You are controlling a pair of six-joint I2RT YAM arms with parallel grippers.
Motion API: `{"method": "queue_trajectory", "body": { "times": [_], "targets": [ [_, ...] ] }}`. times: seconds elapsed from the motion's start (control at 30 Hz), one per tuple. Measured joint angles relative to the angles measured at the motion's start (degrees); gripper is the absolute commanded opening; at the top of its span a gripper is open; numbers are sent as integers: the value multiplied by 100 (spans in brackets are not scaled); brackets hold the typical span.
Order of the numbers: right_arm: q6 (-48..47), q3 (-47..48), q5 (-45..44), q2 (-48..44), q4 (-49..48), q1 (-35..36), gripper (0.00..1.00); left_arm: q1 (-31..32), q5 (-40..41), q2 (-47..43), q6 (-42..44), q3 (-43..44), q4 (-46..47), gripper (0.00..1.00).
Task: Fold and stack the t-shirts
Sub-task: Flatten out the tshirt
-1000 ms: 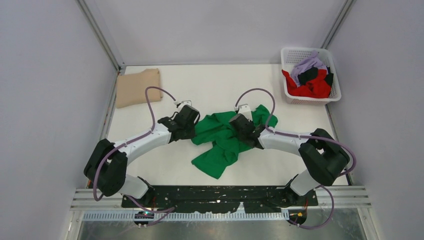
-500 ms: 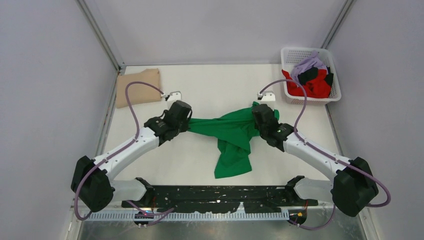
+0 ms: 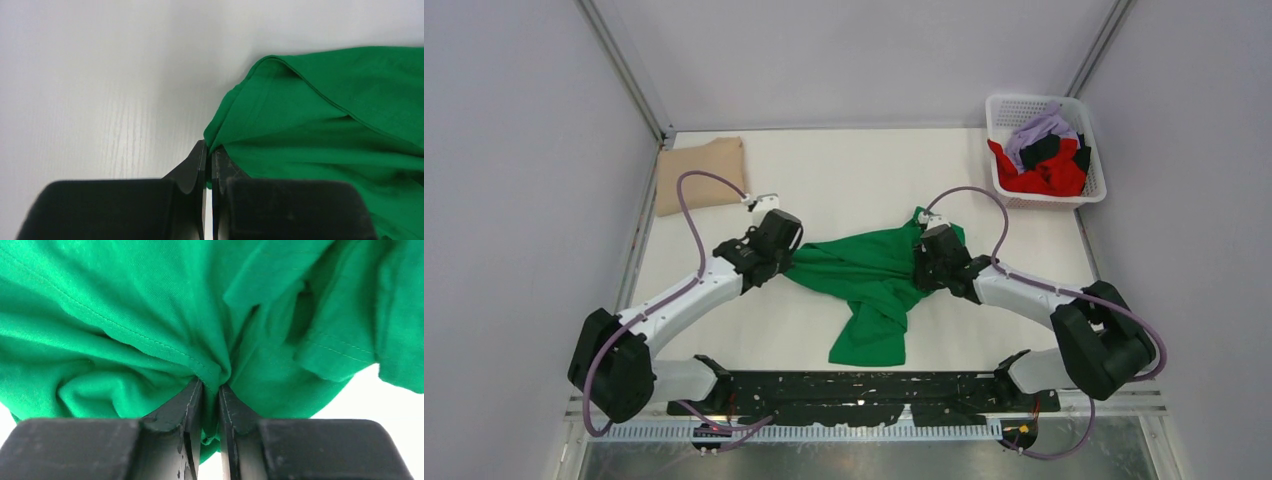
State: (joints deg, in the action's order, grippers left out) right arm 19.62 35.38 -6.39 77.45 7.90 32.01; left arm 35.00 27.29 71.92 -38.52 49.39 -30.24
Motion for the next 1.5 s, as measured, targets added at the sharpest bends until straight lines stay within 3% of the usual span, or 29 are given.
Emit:
{"method": "queue_trajectory", "body": {
  "times": [0.17,0.3,0.47,0.7,0.77,0.83,0.87,0.93,1.23,1.5],
  "targets": [
    [-24,-2,199,74,-33,20,45,-22,-131,197,70,-52,66,0],
    [-59,9,179,-256,-35,24,50,-26,-199,181,149,-72,184,0],
    [-107,31,184,-581,-181,28,50,-33,-310,-28,186,-208,341,0],
    [-109,31,160,-273,-260,28,49,-68,-400,-151,282,-245,431,0],
    [-109,31,138,-177,-229,28,46,-72,-420,-175,297,-262,431,0],
    [-116,31,114,-146,-203,28,30,-76,-435,-199,299,-273,431,0],
    [-120,31,83,-144,-199,28,17,-83,-437,-210,299,-273,431,0],
    [-168,31,35,-146,-190,28,7,-92,-439,-227,299,-273,433,0],
    [-201,275,-625,-1095,142,39,5,-96,-348,-479,369,-105,275,0],
    [-737,1582,-1381,-2859,391,39,5,-94,-13,-1628,997,1641,33,0]
  ]
}}
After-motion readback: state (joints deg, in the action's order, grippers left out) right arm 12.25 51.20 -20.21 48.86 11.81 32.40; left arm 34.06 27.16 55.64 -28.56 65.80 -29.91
